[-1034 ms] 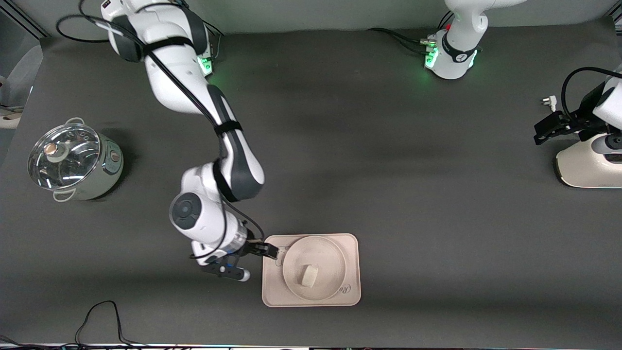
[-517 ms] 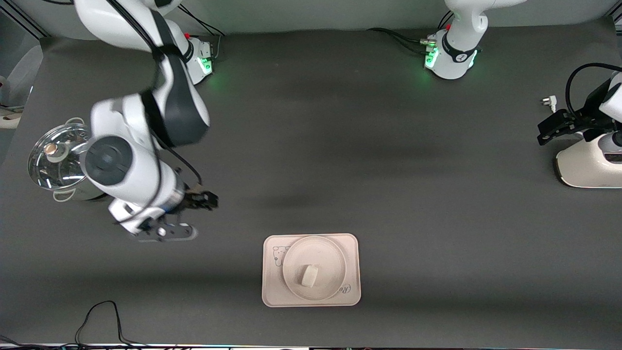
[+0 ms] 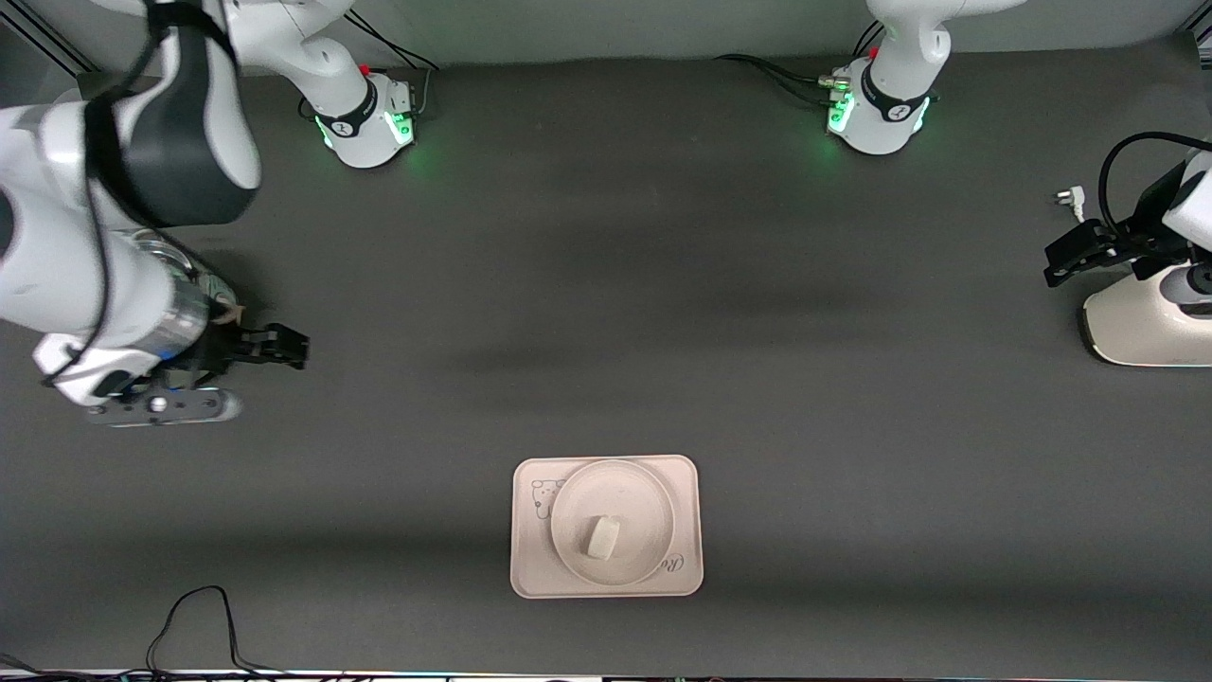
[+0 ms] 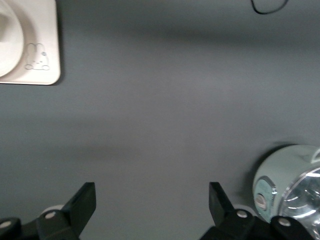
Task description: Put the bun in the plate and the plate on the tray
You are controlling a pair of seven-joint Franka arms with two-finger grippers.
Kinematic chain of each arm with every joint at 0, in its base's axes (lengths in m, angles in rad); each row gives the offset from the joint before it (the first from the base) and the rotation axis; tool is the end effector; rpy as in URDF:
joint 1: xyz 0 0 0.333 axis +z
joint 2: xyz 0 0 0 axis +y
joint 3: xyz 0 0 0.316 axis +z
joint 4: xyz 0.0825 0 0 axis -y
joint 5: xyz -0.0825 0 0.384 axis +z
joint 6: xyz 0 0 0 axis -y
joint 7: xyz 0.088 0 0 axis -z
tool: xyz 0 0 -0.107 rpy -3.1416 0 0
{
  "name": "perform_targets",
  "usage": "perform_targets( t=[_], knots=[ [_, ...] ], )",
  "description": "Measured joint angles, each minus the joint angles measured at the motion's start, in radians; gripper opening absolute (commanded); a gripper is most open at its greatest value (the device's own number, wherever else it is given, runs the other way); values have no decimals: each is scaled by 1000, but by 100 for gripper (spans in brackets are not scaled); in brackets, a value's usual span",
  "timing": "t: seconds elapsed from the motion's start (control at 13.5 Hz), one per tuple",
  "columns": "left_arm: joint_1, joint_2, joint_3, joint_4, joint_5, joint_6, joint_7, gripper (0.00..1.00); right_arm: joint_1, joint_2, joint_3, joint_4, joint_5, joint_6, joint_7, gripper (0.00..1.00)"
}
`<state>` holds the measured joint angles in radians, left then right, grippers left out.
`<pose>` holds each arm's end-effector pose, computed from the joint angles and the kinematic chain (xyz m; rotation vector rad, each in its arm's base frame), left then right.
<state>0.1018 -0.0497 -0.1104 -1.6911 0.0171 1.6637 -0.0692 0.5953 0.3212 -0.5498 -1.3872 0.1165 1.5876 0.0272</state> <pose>0.5460 -0.0044 0.6028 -3.1184 -0.0924 -0.0356 0.6305 0.0911 0.5434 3.0864 0.0444 -0.1122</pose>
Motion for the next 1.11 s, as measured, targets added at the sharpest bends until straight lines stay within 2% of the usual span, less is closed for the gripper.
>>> perform_targets(
  t=[0.07, 0.15, 0.52, 0.59, 0.66, 1.11],
  knots=[
    [0, 0, 0, 0, 0, 0, 0, 100, -51, -29, 29, -28, 0, 0, -12, 100],
    [0, 0, 0, 1, 0, 0, 0, 100, -129, -70, 89, -65, -1, 0, -18, 100],
    [0, 0, 0, 1, 0, 0, 0, 100, -550, -325, 513, -292, -95, 12, -50, 100],
    [0, 0, 0, 2, 0, 0, 0, 100, -602, -353, 568, -322, -97, 21, -73, 100],
    [0, 0, 0, 2, 0, 0, 0, 100, -628, -369, 592, -341, -97, 22, -92, 100],
    [-1, 1, 0, 3, 0, 0, 0, 100, -624, -372, 613, -363, -96, 42, -121, 100]
  ],
)
